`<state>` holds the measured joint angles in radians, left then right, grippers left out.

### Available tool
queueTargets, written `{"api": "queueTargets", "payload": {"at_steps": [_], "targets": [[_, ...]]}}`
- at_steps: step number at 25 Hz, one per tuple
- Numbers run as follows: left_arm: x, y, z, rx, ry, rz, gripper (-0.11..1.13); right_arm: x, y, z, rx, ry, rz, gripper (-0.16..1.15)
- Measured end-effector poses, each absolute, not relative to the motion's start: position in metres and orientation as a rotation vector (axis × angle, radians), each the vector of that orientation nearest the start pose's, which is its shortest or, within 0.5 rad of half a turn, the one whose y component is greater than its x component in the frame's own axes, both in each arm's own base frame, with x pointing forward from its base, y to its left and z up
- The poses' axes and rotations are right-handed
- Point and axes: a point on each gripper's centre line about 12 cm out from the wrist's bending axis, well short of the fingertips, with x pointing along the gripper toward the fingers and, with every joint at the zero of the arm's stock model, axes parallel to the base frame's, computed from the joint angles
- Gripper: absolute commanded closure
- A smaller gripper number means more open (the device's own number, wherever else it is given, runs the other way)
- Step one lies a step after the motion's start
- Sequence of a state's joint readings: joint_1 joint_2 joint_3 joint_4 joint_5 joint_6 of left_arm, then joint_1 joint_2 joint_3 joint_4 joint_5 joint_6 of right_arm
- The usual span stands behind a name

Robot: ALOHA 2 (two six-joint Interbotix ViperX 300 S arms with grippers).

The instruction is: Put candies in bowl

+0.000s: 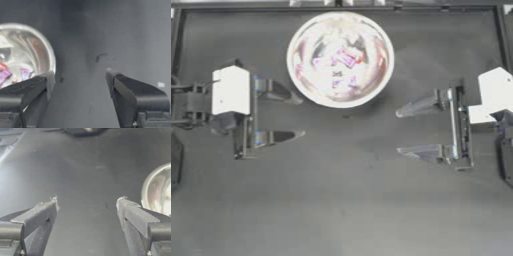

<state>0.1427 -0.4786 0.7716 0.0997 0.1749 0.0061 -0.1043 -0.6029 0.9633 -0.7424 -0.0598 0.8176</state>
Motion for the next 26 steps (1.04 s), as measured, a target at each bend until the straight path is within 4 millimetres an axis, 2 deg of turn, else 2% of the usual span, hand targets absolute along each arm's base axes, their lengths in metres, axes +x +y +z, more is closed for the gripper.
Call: {"api": "queueTargets", "payload": {"at_steps": [10, 26], "targets": [[0.265, 0.032, 0.28, 0.015, 0.381, 0.112, 0.08, 0.266, -0.032, 0.267, 0.095, 0.301, -0.107, -0.01], [0.243, 0.016, 0.279, 0.024, 0.342, 0.061, 0.08, 0.256, -0.041, 0.268, 0.084, 0.284, -0.143, -0.01]]}}
